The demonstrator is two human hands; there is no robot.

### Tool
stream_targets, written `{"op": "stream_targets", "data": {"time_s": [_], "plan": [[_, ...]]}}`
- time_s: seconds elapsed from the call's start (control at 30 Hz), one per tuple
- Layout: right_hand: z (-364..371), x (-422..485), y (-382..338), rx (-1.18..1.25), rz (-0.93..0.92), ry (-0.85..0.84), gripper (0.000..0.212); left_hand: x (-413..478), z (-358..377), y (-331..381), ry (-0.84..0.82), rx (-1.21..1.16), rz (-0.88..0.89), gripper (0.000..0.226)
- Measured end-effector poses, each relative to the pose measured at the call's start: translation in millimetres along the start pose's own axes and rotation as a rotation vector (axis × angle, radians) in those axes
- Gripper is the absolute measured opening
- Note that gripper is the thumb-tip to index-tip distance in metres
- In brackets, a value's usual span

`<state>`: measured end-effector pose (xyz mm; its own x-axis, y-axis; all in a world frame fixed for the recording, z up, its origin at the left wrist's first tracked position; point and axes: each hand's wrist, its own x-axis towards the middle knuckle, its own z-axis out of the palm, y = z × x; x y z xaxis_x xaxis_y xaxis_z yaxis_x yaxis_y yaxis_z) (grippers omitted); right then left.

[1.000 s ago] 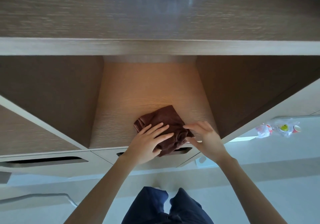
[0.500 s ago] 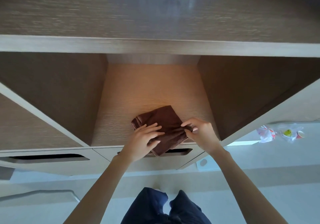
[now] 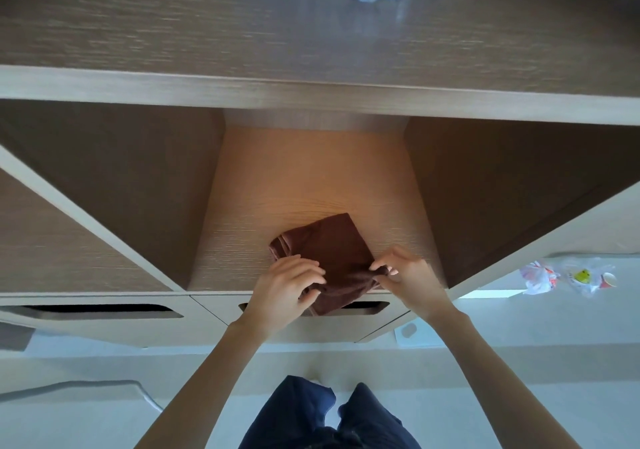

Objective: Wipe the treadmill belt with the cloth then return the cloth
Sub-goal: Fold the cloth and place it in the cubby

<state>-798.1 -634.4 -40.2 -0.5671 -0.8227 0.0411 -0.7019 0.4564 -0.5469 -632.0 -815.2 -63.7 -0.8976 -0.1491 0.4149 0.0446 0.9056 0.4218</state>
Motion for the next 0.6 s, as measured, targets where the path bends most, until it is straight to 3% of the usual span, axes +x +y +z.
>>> {"op": "stream_targets", "data": {"time_s": [0.1, 0.27, 0.4, 0.5, 0.6], "plan": [[-2, -3, 3, -0.009, -0.031, 0.062, 0.015, 3, -11, 1, 0.060, -0.028, -0.034, 0.006], [8, -6, 7, -0.164, 0.072, -0.084, 0.019, -7, -7, 0, -0.146, -0.059, -0.111, 0.011], [4, -1, 1, -0.066, -0.082, -0.030, 0.018, -10, -5, -2, -0.082, -0.053, -0.075, 0.019], [10, 5, -9, -0.065, -0.156, -0.123, 0.030, -4, -7, 2, -0.069, -0.001, -0.056, 0.022], [18, 10, -10, -0.063, -0.164, -0.187, 0.020, -5, -5, 5, -0.034, 0.014, 0.025, 0.016]]}}
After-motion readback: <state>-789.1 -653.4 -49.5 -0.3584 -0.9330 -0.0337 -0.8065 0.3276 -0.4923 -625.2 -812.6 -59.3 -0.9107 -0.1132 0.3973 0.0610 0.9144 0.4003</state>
